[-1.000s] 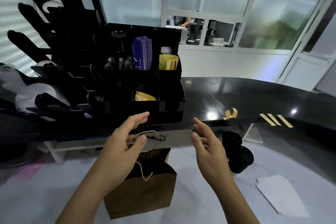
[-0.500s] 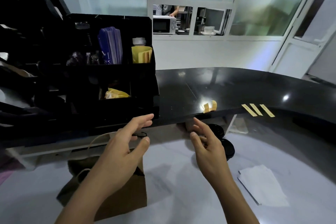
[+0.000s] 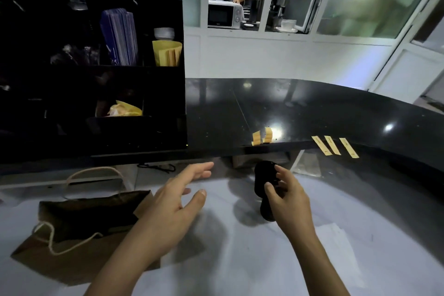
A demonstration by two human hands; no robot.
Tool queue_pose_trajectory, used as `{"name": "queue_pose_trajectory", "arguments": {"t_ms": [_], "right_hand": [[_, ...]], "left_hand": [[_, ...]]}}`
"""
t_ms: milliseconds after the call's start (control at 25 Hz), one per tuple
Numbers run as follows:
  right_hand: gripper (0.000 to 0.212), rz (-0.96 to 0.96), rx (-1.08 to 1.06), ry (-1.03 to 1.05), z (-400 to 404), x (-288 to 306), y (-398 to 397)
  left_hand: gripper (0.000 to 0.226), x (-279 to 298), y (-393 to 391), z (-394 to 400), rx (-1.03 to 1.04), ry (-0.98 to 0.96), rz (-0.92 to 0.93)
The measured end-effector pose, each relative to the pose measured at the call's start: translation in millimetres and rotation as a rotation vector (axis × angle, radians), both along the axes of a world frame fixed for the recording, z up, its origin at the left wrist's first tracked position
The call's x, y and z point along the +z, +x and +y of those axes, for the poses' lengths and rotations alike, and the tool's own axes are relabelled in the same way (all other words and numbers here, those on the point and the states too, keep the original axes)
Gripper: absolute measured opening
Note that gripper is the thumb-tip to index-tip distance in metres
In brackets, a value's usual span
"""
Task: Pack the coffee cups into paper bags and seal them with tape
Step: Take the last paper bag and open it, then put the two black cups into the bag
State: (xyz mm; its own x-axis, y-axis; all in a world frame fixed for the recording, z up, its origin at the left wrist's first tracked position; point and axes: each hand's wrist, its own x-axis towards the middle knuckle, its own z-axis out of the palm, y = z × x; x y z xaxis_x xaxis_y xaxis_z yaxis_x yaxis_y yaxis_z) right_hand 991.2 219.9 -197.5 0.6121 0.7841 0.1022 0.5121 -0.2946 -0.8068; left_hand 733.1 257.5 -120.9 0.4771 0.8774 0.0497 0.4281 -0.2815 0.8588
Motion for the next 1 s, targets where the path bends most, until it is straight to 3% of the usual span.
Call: {"name": "queue_pose_trajectory", "arguments": {"t_ms": [280,400,520,680,1000], "right_hand": [[0.072,-0.267,-0.041,-0.305,8.0,-43.4,31.6],[0.085,-0.288,-0.035,-0.377,13.0,-57.3,37.0],[0.084,-0.289,-0.023,-0.450,16.2,-68.0,38.0],[0.073,-0.272,-0.004,-0.458,16.0,-71.2,34.0],[0.082,-0.167,0.067,-0.325,24.2,-40.9,-9.8]], "left_hand": [[0.043,-25.4,24.0,-6.2,0.029,-0.079,0.050],[0.043,-28.2,23.0,-8.1,0.056,-0.083,0.058],[0.041,-29.8,17.5,-10.3,0.076,-0.102,0.069],[0.040,-23.9,6.3,-13.6,0.106,-0.098,0.068],[0.042,12.8,-29.2,-32.4,0.156,0.063,0.028]]}}
